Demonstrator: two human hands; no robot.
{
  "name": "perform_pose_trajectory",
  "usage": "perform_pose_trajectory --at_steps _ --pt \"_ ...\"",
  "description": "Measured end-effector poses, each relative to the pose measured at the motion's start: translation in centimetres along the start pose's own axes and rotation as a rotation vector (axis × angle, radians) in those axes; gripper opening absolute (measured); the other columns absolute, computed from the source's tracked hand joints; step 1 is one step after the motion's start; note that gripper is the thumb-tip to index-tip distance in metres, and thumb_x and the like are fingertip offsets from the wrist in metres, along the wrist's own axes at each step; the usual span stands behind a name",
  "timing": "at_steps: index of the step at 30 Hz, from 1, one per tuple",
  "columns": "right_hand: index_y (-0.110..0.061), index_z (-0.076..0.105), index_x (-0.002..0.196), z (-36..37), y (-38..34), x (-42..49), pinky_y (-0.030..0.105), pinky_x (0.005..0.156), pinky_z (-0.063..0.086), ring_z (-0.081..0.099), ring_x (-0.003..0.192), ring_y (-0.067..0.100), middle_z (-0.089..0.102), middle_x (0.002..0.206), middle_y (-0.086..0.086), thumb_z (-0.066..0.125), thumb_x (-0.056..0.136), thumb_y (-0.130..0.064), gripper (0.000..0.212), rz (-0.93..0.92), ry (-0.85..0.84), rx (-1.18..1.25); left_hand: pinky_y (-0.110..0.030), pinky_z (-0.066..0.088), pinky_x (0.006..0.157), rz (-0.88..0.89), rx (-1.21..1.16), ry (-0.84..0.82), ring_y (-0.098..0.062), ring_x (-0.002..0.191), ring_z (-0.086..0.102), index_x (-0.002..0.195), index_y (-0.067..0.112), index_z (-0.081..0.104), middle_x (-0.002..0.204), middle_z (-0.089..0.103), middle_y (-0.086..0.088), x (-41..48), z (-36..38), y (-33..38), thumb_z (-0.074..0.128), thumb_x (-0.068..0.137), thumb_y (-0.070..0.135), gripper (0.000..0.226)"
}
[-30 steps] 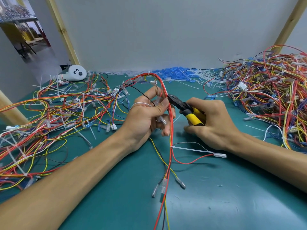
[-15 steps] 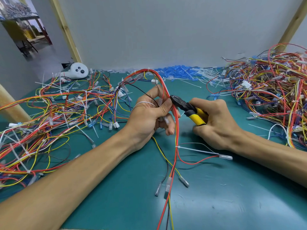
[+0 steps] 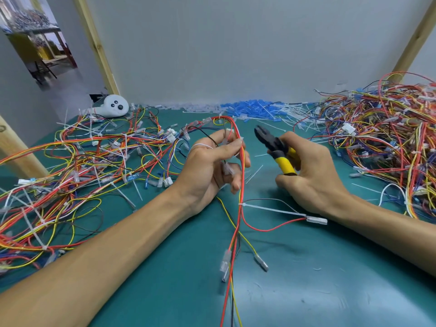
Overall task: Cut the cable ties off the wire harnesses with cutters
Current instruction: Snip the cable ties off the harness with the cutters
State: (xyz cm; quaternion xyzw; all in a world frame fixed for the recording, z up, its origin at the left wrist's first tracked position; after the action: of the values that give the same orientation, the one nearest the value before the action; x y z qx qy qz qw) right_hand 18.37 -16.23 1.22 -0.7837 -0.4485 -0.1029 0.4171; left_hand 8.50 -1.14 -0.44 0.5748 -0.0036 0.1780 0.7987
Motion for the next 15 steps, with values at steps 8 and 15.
perform_pose_trajectory --at_steps 8,15 --pt "0.000 0.071 0.092 -0.5 -2.4 -1.5 0.040 0.051 0.038 0.045 0.059 0.026 0.056 0.066 0.012 0.066 0.055 0.000 0.037 -0.142 -0.052 0.195 -0.021 0.045 0.038 0.035 0.019 0.161 -0.019 0.033 0.051 0.092 0.010 0.048 0.067 0.065 -0.010 0.2 -0.9 0.8 0.050 0.102 0.007 0.011" --pt "-0.020 0.075 0.102 -5.8 -5.9 1.6 0.044 0.065 0.054 0.062 0.072 0.026 0.071 0.081 0.002 0.075 0.054 -0.003 0.051 0.023 -0.009 0.249 -0.021 0.044 0.038 0.054 0.006 0.257 -0.019 0.033 0.050 0.093 0.010 0.050 0.066 0.065 -0.008 0.1 -1.3 1.2 0.053 0.102 0.007 0.010"
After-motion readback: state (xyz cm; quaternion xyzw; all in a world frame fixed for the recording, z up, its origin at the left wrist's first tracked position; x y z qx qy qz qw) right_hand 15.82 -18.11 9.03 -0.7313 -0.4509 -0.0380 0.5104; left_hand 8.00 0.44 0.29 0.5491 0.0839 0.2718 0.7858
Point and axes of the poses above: each hand's wrist, its own x-axis towards the middle knuckle, its own z-axis out of the palm, y = z × x, the point moved 6 cm from there along x, towards the middle knuckle
